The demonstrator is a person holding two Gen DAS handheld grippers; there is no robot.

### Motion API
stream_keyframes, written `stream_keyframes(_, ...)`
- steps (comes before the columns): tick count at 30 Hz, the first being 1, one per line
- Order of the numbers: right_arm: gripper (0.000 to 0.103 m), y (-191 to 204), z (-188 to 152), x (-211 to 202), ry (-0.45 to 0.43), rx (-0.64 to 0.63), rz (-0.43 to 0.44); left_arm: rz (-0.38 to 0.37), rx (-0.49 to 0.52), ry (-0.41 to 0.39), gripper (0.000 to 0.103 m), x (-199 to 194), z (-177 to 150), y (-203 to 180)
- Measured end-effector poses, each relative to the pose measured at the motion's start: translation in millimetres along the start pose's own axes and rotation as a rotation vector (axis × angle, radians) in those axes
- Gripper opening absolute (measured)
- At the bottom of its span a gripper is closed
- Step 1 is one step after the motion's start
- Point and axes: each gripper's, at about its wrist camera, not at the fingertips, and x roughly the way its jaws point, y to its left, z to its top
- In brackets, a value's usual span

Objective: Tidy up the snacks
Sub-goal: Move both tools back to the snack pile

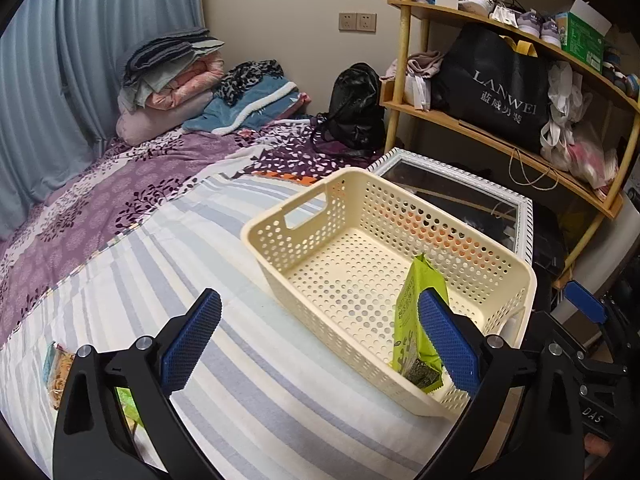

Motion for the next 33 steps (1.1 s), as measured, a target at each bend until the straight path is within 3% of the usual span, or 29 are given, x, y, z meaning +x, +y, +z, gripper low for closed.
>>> stream_keyframes(8,0.089,14.1,0.9,-2.8,0.01,-0.018,0.036,0.057,-0.024,-0.019,0.1,-18.0,-6.0,19.4)
stream_keyframes(15,0.098,33.5,3.0,-1.2,0.04,-0.058,0.091,0.092,-0.055,-0.023,0.1,-30.6,-15.4,38.1)
stream_keyframes(20,0.098,55.6,-1.0,2.6,0.092,-0.102,0.135,0.11,-0.089,-0.026,0.1,-41.6,-24.0,54.6)
stream_keyframes(33,0.098,107.1,-6.9,-6.7,0.092,-0.182,0.202,0.167,-0.19,-0.038,0.1,-74.2,-54.0,102.6)
